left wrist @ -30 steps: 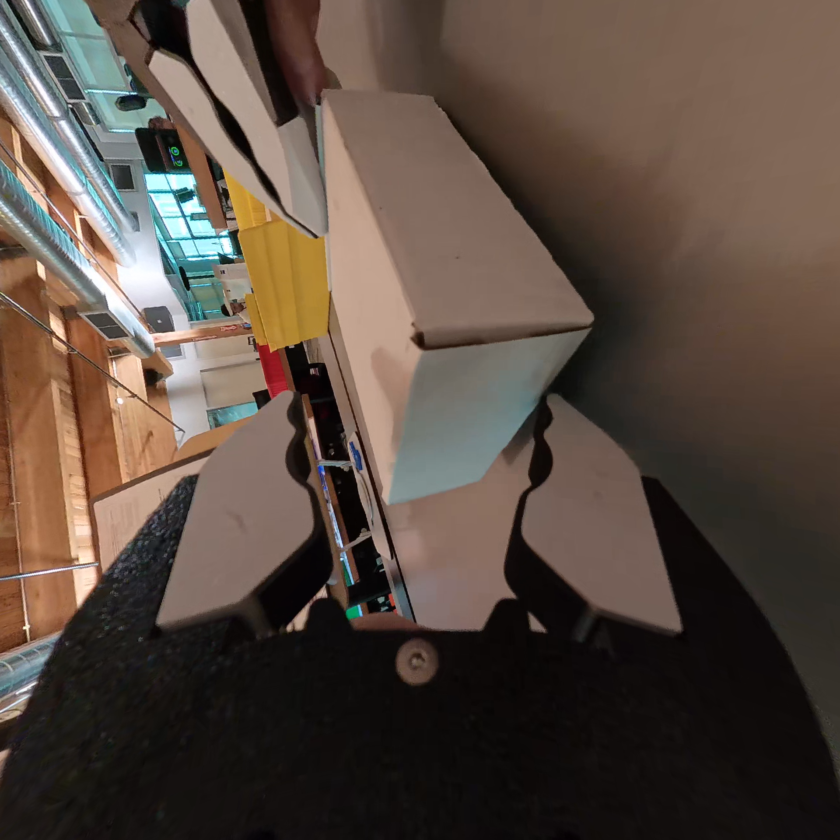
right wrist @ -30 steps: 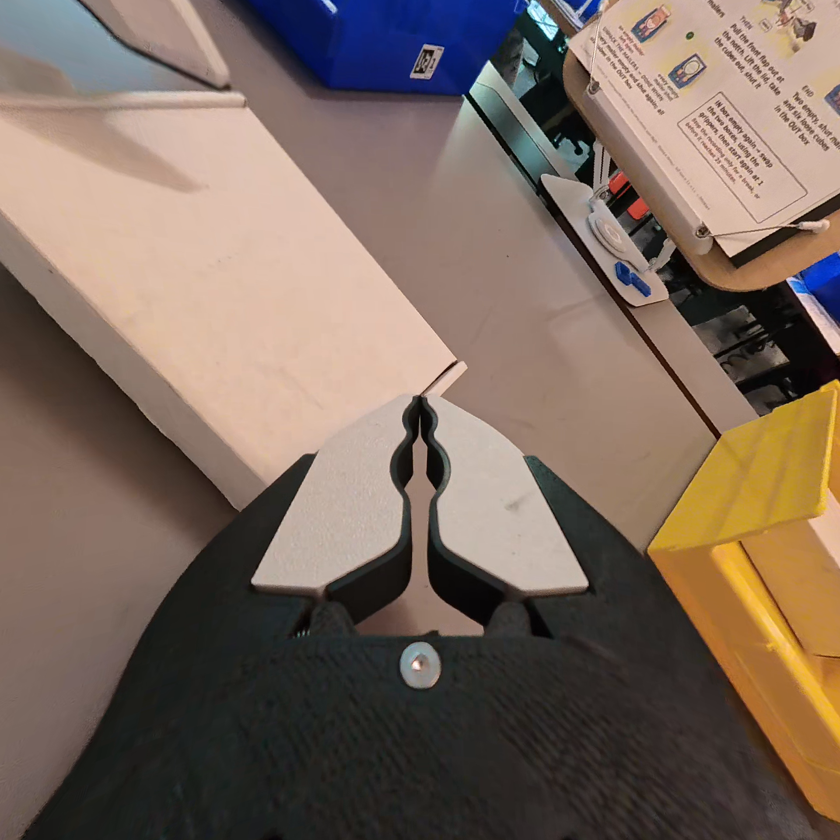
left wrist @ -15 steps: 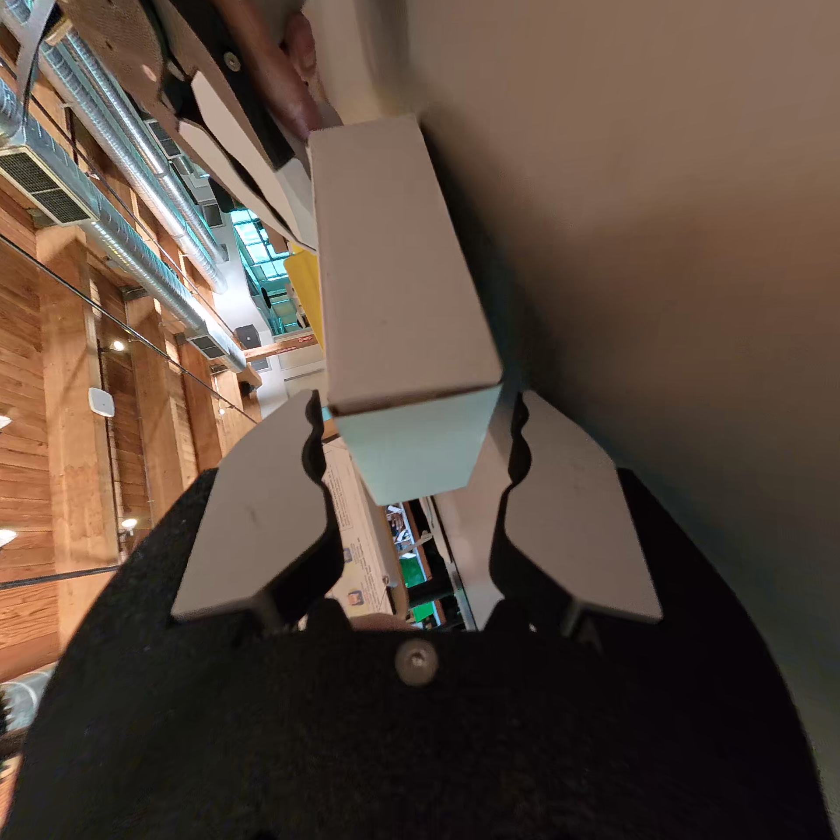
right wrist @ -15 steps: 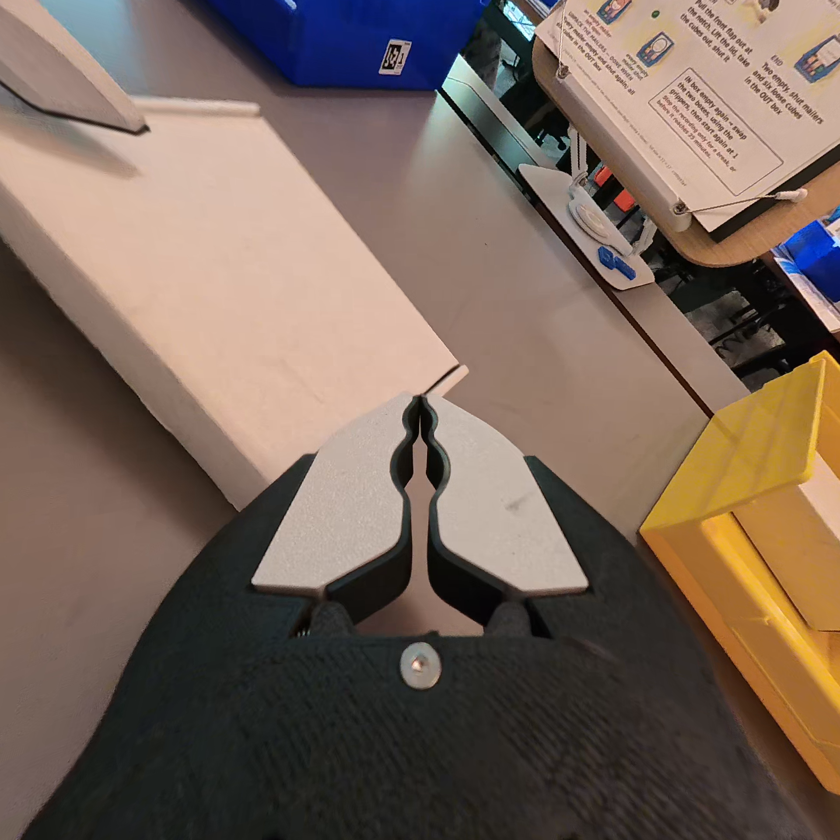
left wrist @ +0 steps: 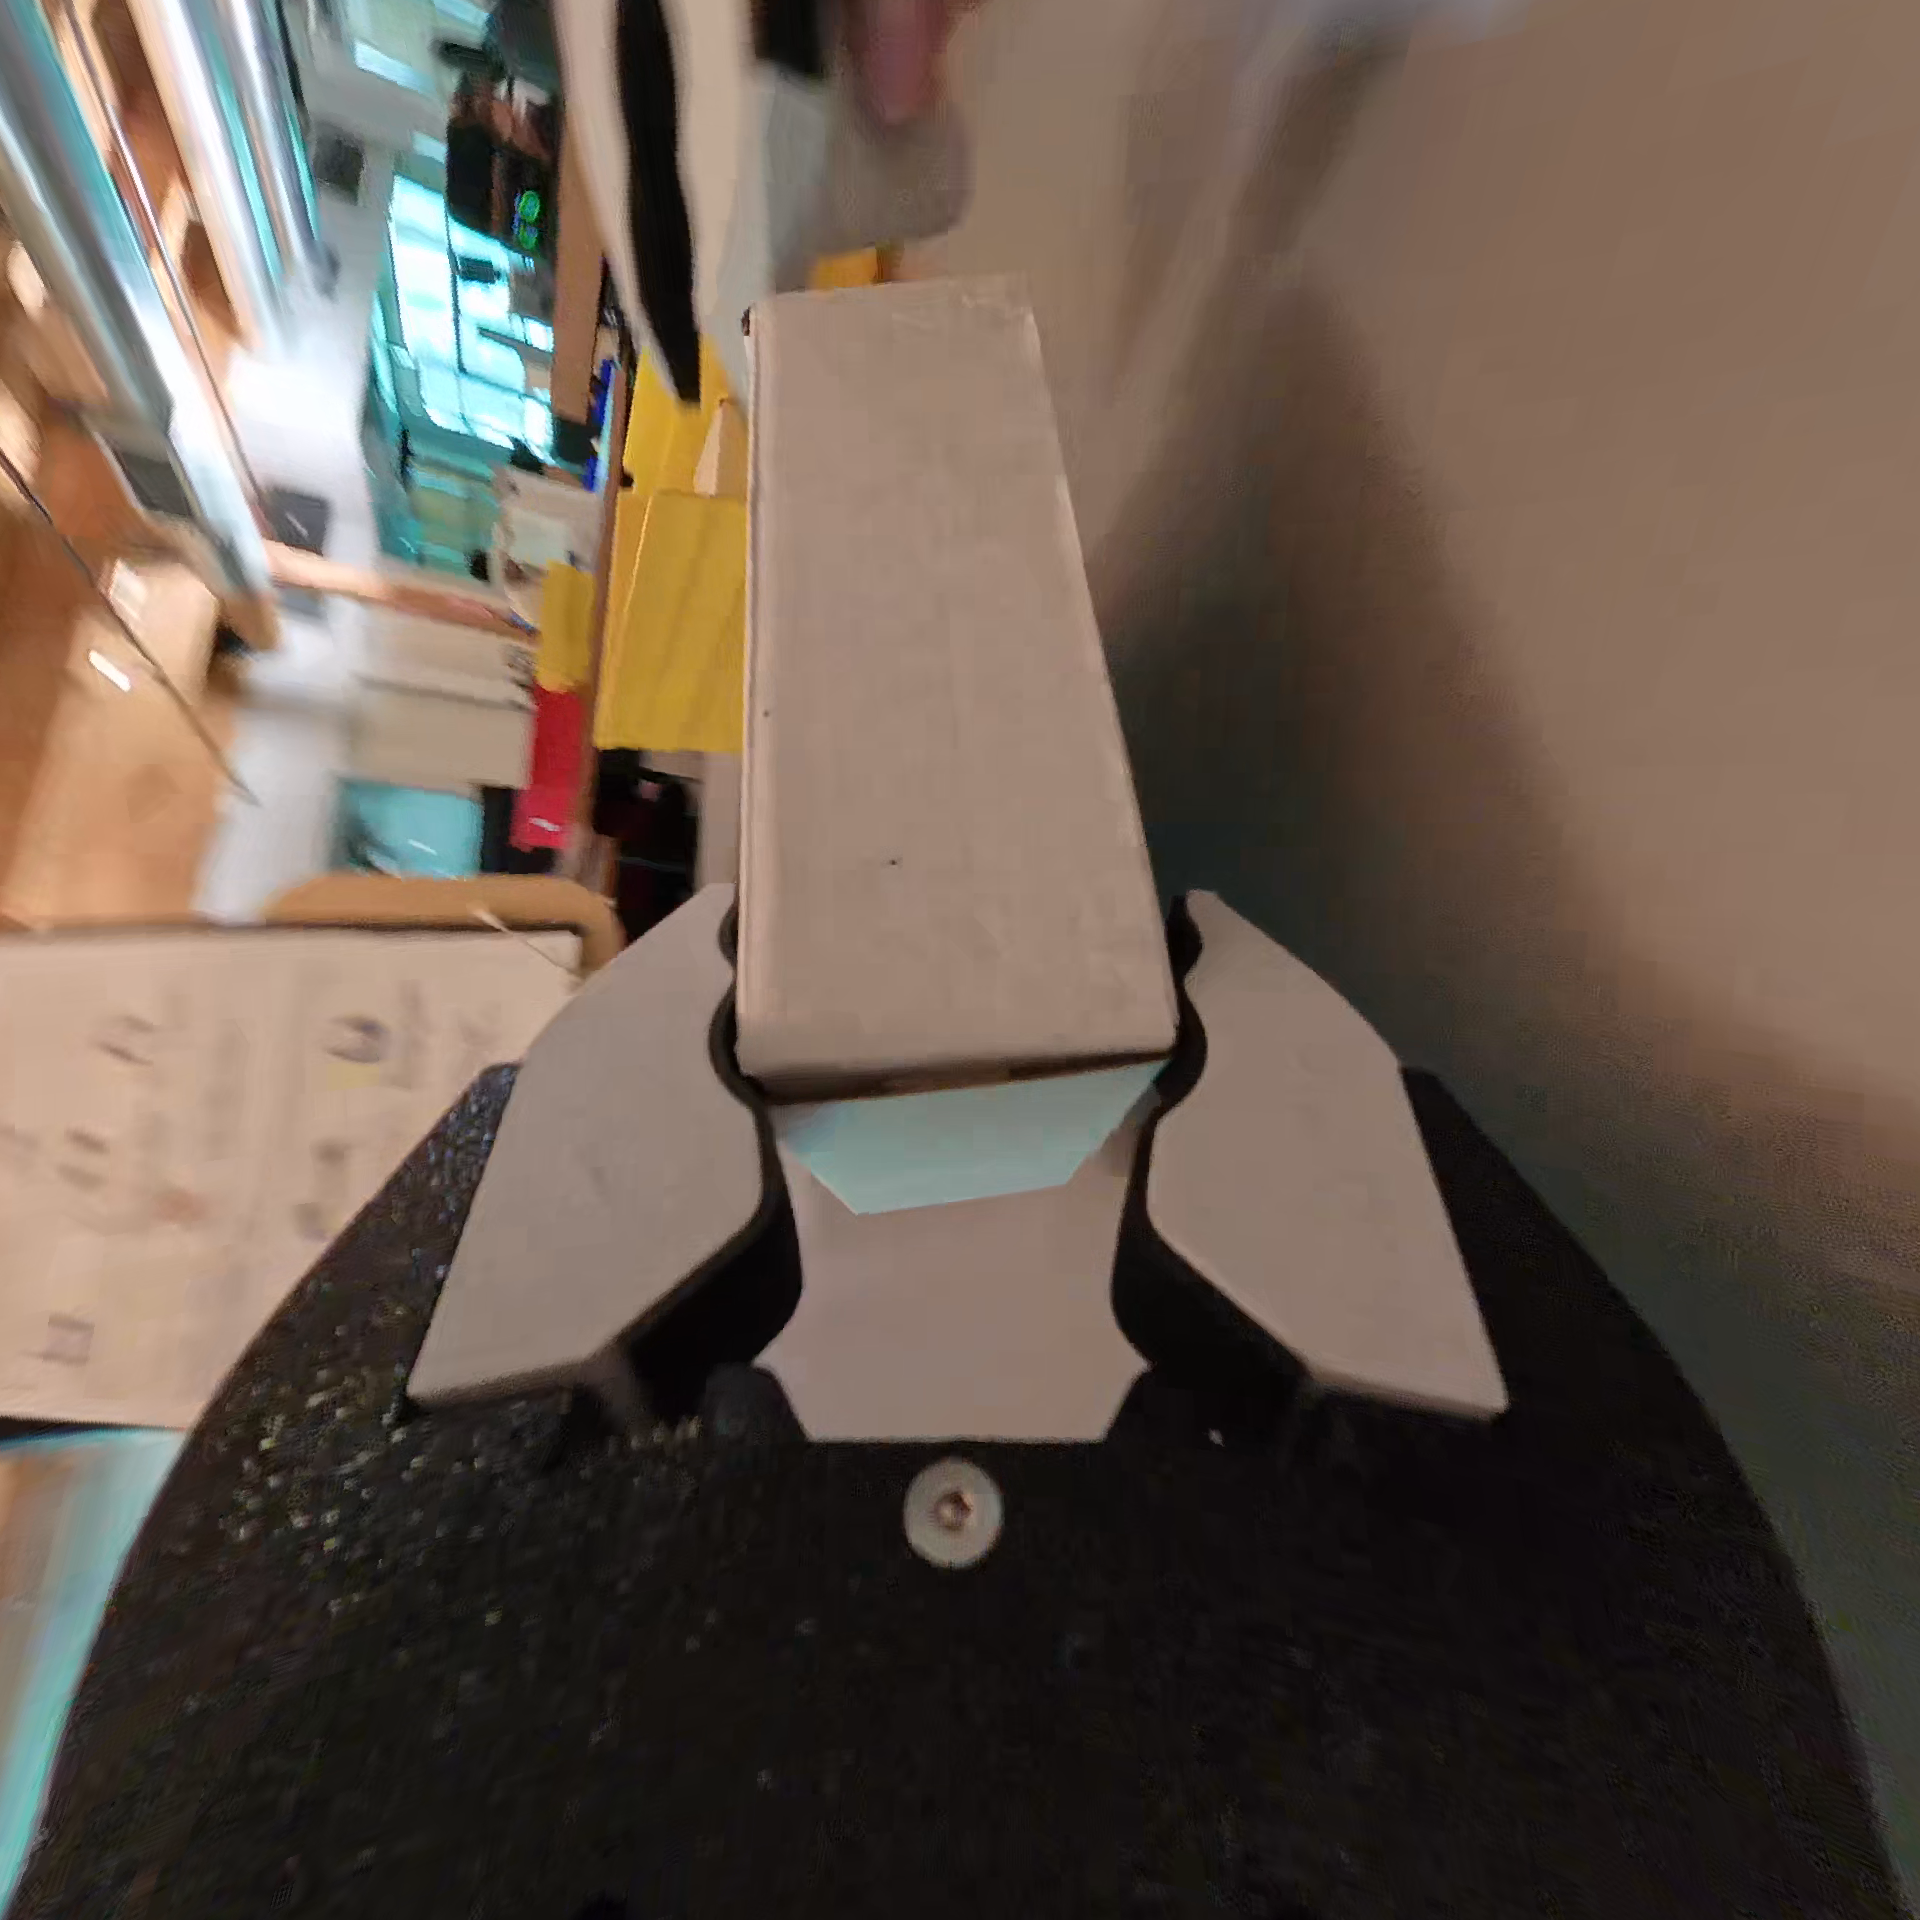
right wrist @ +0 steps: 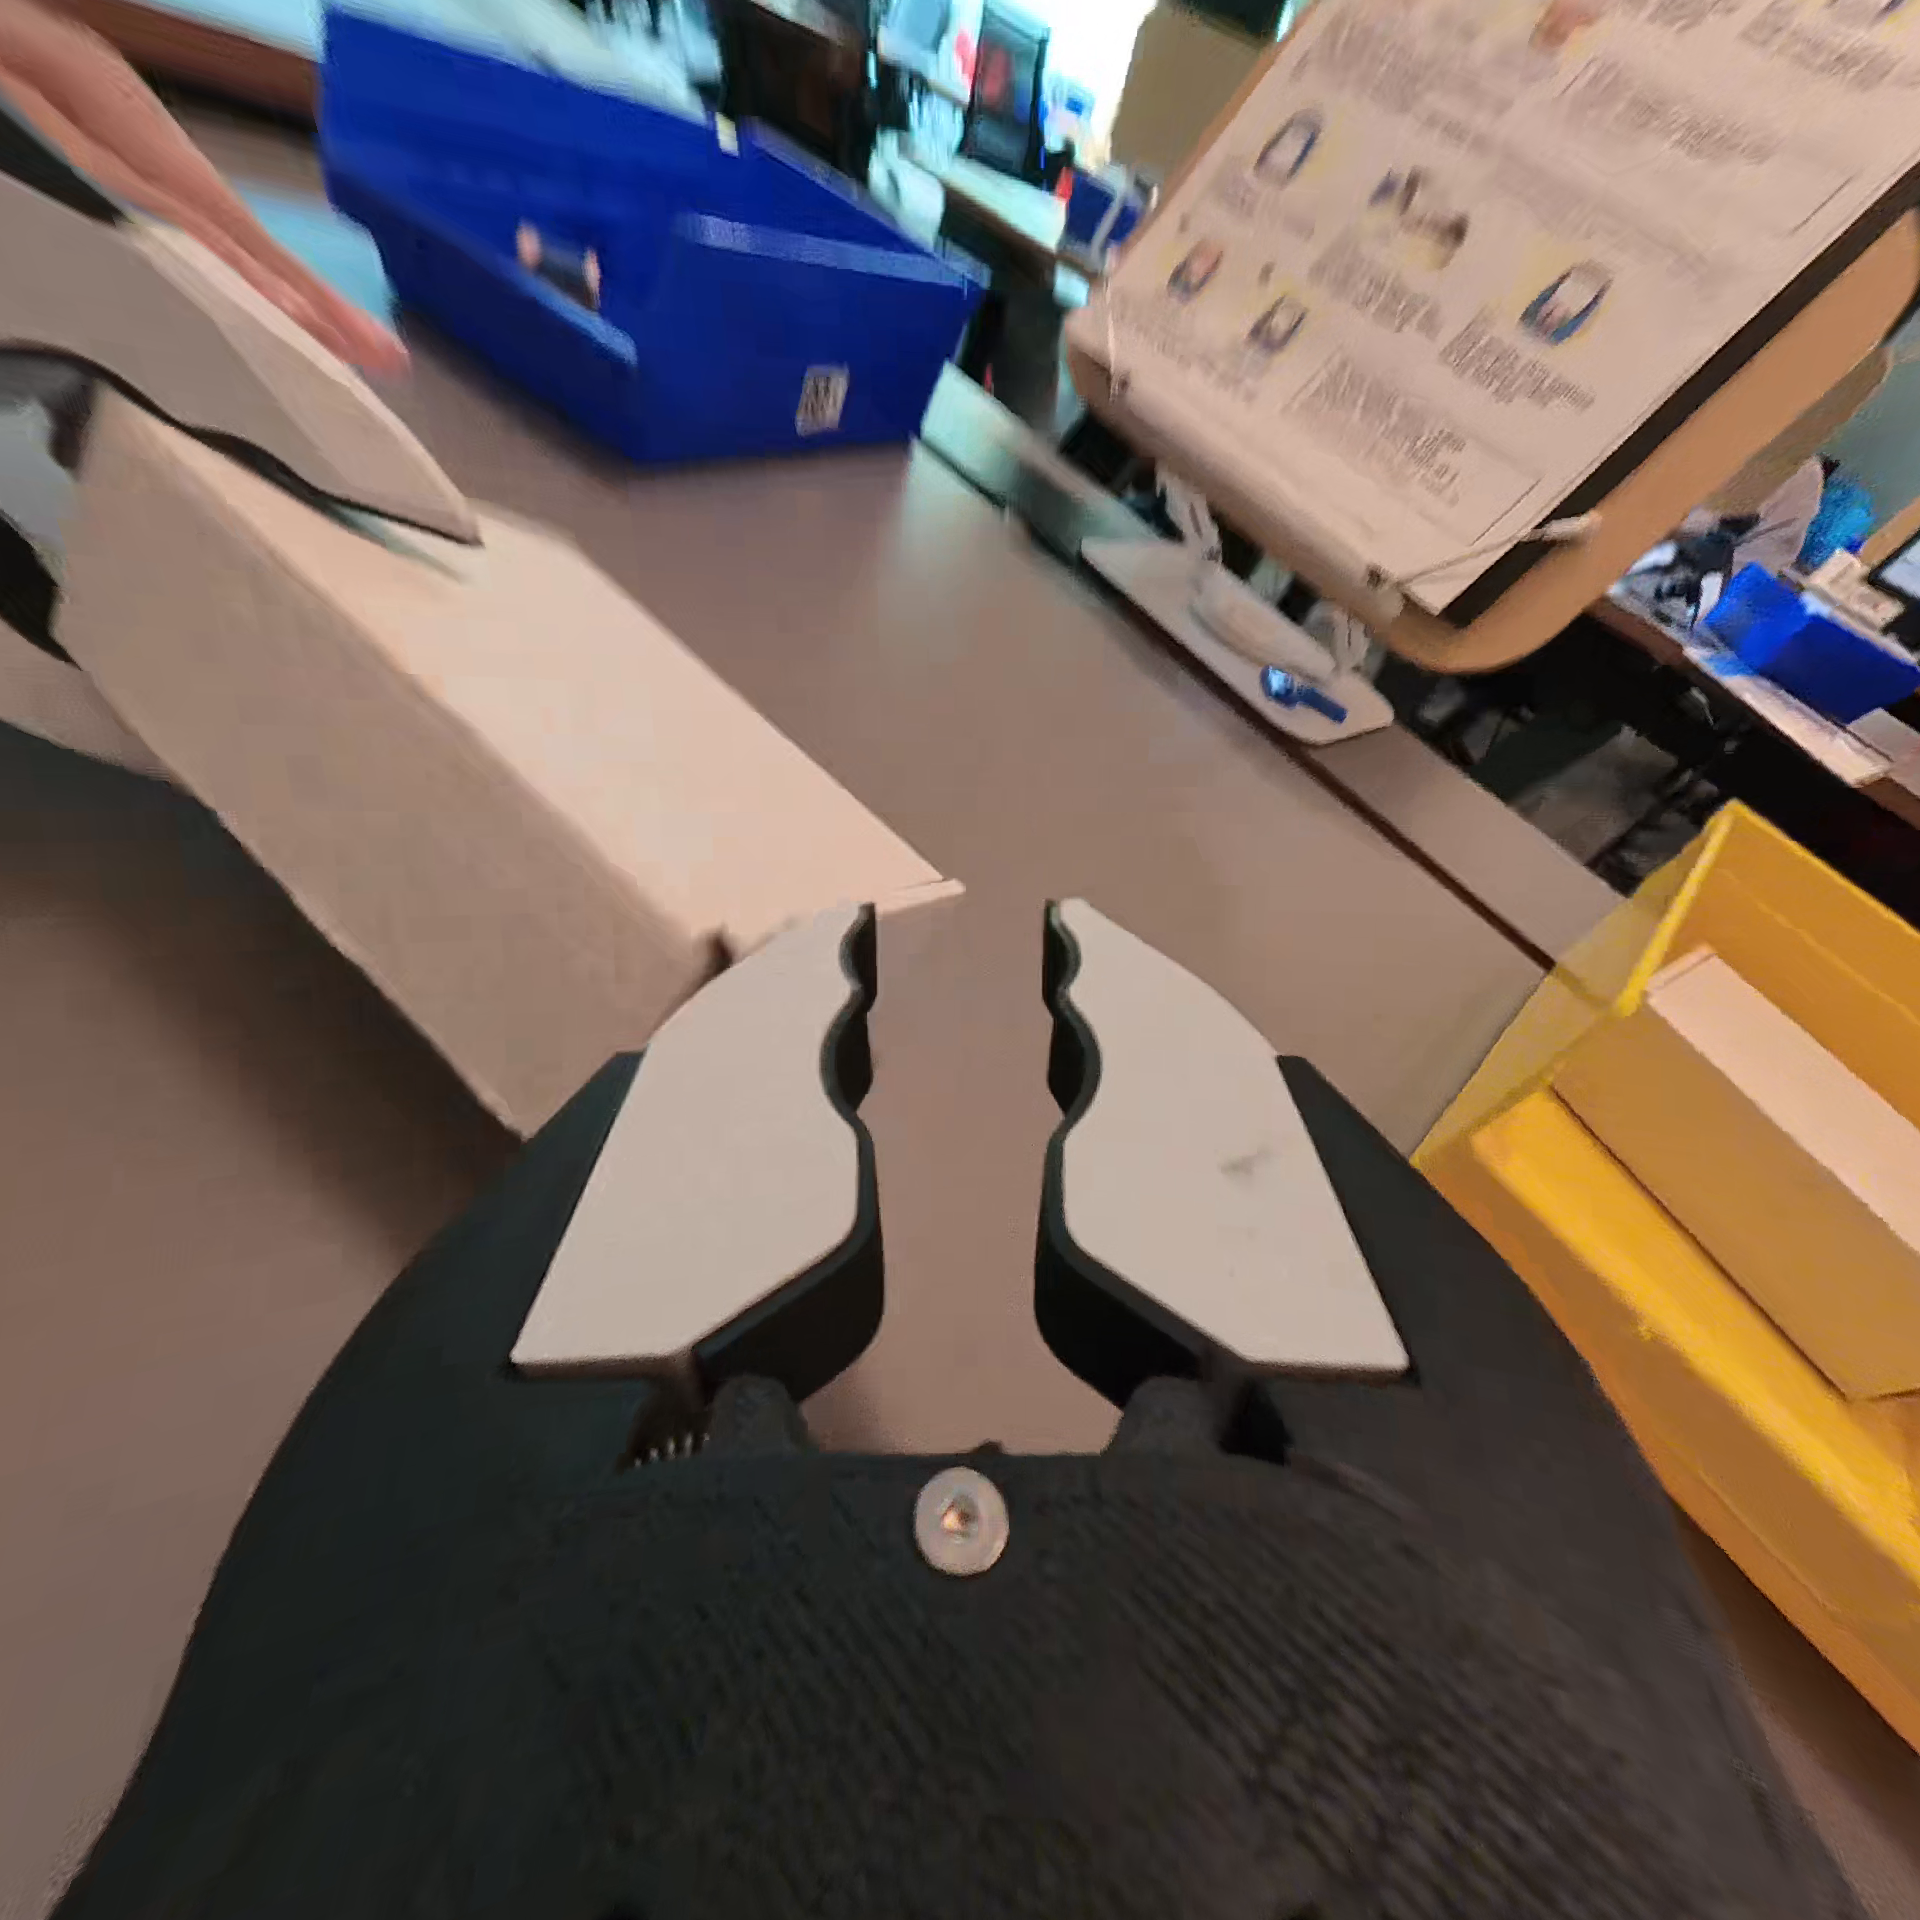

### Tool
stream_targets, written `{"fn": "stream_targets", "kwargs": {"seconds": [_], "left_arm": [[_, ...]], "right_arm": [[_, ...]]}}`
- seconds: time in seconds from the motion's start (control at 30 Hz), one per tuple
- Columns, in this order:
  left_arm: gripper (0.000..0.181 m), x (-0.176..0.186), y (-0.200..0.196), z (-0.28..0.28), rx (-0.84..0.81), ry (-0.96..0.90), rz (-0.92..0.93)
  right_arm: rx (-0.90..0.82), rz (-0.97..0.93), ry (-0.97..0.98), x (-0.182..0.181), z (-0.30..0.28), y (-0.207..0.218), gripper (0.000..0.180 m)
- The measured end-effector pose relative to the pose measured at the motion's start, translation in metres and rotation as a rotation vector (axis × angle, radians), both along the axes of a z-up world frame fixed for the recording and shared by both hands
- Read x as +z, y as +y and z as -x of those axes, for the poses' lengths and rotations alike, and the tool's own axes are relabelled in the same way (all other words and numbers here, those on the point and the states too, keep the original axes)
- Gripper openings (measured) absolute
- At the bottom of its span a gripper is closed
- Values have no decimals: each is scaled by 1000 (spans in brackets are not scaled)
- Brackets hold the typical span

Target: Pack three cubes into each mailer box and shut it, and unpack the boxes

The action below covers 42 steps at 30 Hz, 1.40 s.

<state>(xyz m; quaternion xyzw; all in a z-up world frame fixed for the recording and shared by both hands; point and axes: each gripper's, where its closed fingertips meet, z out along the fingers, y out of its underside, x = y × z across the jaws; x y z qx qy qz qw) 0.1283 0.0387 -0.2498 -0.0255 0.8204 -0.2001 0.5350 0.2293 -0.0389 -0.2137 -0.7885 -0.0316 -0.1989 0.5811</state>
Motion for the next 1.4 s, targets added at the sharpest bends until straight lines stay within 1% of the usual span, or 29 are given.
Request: {"fn": "stream_targets", "kwargs": {"seconds": [0.1, 0.17, 0.23, 0.3, 0.37, 0.47, 0.53, 0.6, 0.67, 0.73, 0.83, 0.87, 1.0, 1.07, 1.2, 1.3, 1.37, 1.4], "left_arm": [[74, 16, 6, 4, 35, 217, 420], [74, 21, 10, 11, 0, 383, 659], [74, 21, 15, 15, -32, 511, 819], [74, 16, 20, 19, -57, 588, 886], [75, 9, 22, 21, -80, 588, 856], [74, 10, 19, 21, -118, 594, 863], [74, 10, 18, 22, -124, 607, 839], [74, 9, 17, 23, -135, 618, 812], [74, 8, 17, 22, -136, 642, 795], [75, 7, 17, 20, -126, 677, 791], [75, 5, 18, 17, -89, 706, 768], [76, 3, 20, 16, -65, 702, 753], [88, 1, 24, 17, -14, 700, 730], [91, 8, 28, 20, 5, 673, 743], [90, 38, 43, 22, 46, 515, 736], [80, 70, 38, 21, 76, 391, 687], [70, 84, 20, 21, 68, 339, 606], [64, 86, 11, 19, 71, 324, 540]], "right_arm": [[93, -128, 51, 34, 13, -11, 44], [150, -195, 68, 53, 25, -16, 47], [195, -222, 59, 64, 36, -16, 49], [245, -200, 27, 66, 50, -12, 54], [276, -149, 25, 58, 59, -2, 64], [298, -67, 50, 30, 60, 12, 80], [297, -63, 125, 21, 56, 17, 84], [299, -97, 177, 23, 54, 20, 90], [332, -110, 224, 24, 57, 21, 90], [371, -66, 279, 11, 59, 23, 90], [345, -46, 306, -4, 53, 28, 101], [352, -55, 306, -6, 54, 28, 100], [362, -16, 285, -13, 56, 30, 99], [344, -13, 269, -14, 53, 32, 100], [368, 0, 281, -21, 53, 37, 100], [393, 11, 292, -26, 55, 43, 100], [425, 10, 276, -25, 61, 47, 97], [438, 26, 268, -27, 64, 49, 95]]}}
